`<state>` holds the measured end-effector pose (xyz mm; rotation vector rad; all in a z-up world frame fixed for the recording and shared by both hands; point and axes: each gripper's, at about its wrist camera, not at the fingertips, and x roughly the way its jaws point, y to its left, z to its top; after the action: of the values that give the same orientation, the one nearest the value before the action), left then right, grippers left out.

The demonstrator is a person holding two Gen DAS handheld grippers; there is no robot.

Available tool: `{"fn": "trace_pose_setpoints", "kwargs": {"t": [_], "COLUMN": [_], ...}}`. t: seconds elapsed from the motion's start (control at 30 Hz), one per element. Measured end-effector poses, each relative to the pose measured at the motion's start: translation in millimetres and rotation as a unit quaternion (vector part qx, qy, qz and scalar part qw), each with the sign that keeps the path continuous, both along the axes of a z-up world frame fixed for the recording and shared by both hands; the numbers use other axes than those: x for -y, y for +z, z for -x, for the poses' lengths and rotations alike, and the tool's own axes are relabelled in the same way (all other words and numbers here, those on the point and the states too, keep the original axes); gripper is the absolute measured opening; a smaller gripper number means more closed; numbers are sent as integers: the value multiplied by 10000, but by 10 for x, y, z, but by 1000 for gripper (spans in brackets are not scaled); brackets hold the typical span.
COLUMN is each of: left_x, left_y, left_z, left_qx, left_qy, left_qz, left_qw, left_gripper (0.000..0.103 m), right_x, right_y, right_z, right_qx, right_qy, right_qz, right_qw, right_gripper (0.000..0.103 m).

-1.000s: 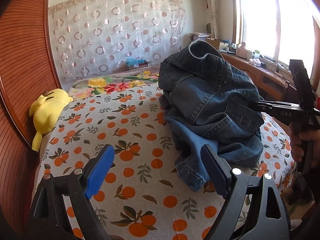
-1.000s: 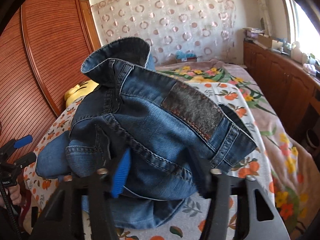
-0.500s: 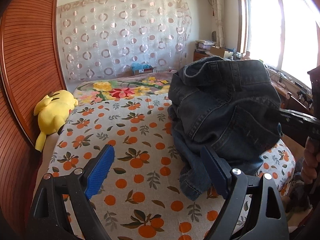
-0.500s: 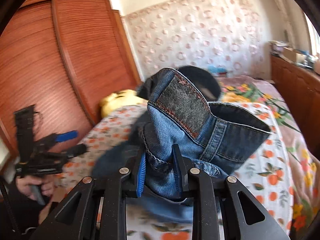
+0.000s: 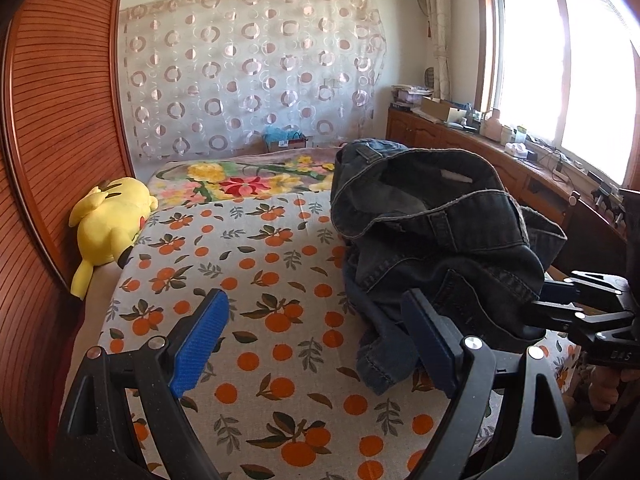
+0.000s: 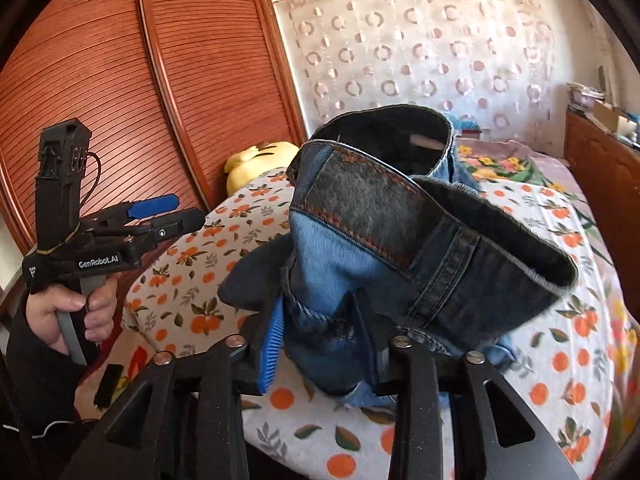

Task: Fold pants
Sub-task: 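Lift the jeans with the right gripper while the left gripper grasps the waistband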

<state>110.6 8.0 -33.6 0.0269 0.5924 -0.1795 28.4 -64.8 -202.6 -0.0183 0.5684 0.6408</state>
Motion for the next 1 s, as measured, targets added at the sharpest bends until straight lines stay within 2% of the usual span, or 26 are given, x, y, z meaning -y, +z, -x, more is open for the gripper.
{"fn": "trace_pose_setpoints", "kwargs": {"t": [0.1, 0.23, 0.4, 0.57, 0.67, 0.87, 1.0], "left_x": [70, 134, 231, 285, 313, 373, 431], "left_y": [13, 66, 141, 170, 151, 78, 116], "left_z": [-68, -154, -306, -541, -723, -1151, -1287], "left_qx": [2, 50, 107, 65, 7, -171, -191], "left_qy": [-86, -176, -300, -401, -472, -588, -774], "left_qz": [-64, -118, -226, -323, -436, -556, -446], "left_qw": [9999, 9998, 9992, 9987, 9979, 9966, 9958], "left_gripper": [89, 89, 89, 89, 85, 71, 64], "right_x": [118, 231, 435, 528, 482, 447, 447], "right_y": [-27, 6, -8, -120, -176, -156, -140], "right_z": [207, 361, 278, 164, 94, -51, -94], "right_qx": [111, 309, 380, 306, 220, 43, -17], "right_qy": [-178, -488, -1012, -1265, -1244, -1132, -999], "right_qz": [29, 61, 91, 166, 190, 115, -18], "right_qw": [9998, 9983, 9941, 9914, 9918, 9935, 9950], "right_gripper": [49, 52, 56, 57, 58, 58, 58]}}
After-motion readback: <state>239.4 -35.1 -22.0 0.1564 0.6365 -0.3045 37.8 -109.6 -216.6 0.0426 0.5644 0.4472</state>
